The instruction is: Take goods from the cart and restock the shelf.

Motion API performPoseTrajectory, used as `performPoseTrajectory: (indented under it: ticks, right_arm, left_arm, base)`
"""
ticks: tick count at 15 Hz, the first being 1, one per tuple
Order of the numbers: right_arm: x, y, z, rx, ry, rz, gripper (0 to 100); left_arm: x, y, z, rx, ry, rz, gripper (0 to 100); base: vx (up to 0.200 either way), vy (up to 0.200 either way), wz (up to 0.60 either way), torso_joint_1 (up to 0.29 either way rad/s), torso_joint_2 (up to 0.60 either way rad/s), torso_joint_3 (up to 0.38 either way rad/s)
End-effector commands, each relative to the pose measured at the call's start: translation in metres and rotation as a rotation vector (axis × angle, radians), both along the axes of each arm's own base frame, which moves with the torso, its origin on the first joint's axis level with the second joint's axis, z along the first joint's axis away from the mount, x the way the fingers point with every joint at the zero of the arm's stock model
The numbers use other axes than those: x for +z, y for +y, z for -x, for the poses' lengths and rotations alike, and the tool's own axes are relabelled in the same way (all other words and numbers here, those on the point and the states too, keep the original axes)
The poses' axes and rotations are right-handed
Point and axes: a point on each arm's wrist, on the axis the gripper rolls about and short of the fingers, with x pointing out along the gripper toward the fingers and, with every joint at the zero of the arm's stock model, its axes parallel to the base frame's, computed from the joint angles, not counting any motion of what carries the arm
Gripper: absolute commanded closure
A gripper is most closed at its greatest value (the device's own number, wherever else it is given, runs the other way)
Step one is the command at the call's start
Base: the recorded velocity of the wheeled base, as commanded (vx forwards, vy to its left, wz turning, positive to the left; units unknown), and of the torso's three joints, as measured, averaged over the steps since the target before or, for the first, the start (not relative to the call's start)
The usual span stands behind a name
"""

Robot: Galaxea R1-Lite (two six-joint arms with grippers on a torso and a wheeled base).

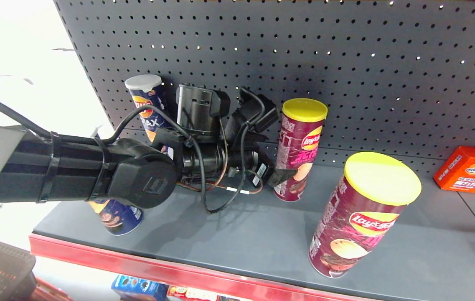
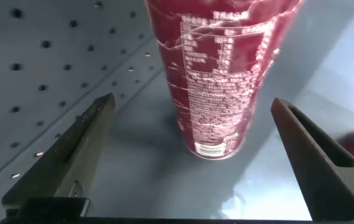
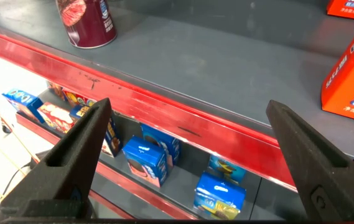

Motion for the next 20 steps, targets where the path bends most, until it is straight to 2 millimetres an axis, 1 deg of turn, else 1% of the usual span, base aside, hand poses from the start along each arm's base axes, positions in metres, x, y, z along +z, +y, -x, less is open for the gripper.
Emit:
performPoseTrajectory:
  ticks: [1,12,15,18,20]
  right_arm:
    - [0.000,0.000,0.000,0.001,0.002,0.001,0]
    - [0.000,0.000,0.000,0.001,0.002,0.001,0]
    - [0.000,0.000,0.000,0.001,0.001,0.001,0]
    - [0.000,0.000,0.000,0.001,0.001,0.001,0]
    - [0.000,0.000,0.000,0.001,0.001,0.001,0]
  left_arm:
    - [0.000,0.000,0.000,0.011,-0.003,0.000,0]
    - [-0.003,0.014,-0.011,0.084,-0.001,-0.012,0]
    - [-0.001,0.015,-0.012,0.085,-0.016,0.000,0]
    - [-0.005,0.015,-0.009,0.082,-0.016,0.000,0]
    - [-0.005,0.020,-0.001,0.079,-0.022,0.005,0]
  base:
    - [0.000,0.000,0.00,0.000,0.00,0.000]
    - [0.000,0.000,0.00,0.000,0.00,0.000]
    - [0.000,0.000,0.00,0.000,0.00,0.000]
    - [0.000,0.000,0.00,0.000,0.00,0.000]
    - [0.000,0.000,0.00,0.000,0.00,0.000]
